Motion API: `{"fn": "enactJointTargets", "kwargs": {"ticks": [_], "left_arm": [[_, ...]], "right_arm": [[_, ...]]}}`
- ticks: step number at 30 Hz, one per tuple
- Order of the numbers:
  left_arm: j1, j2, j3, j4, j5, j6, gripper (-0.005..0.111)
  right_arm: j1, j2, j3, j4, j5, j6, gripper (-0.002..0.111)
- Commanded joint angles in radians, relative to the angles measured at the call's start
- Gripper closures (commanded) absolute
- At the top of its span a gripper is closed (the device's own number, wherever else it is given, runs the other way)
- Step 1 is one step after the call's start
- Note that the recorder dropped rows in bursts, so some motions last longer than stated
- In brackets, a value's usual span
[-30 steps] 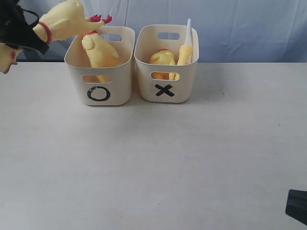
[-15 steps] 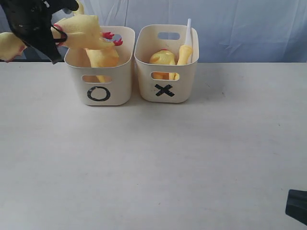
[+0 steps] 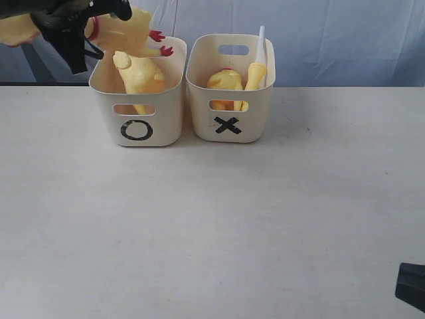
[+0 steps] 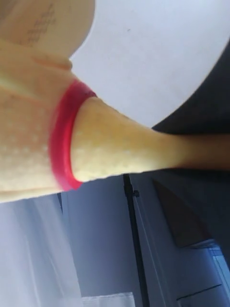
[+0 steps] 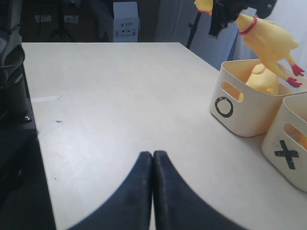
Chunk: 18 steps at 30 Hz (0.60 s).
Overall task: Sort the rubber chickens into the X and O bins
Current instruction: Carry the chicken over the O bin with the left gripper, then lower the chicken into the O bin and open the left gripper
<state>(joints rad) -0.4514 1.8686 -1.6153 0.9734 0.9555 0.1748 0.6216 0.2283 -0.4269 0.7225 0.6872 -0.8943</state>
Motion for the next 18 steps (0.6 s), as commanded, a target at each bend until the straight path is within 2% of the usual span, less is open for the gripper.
{"fn": "enactJointTargets", "kwargs": {"ticks": [1,18], "left_arm": [[-0.027,0.029,-0.011,0.048,-0.009,-0.015,0.107],[-0.032,0.065,-0.011,0.089,0.001,-0.007,0.107]], "right_arm": [[-0.005,-0.006,0.007,0.006,-0.002,0.001,0.108],[-0.005,-0.006,0.007,0.006,-0.002,0.001,0.108]]}}
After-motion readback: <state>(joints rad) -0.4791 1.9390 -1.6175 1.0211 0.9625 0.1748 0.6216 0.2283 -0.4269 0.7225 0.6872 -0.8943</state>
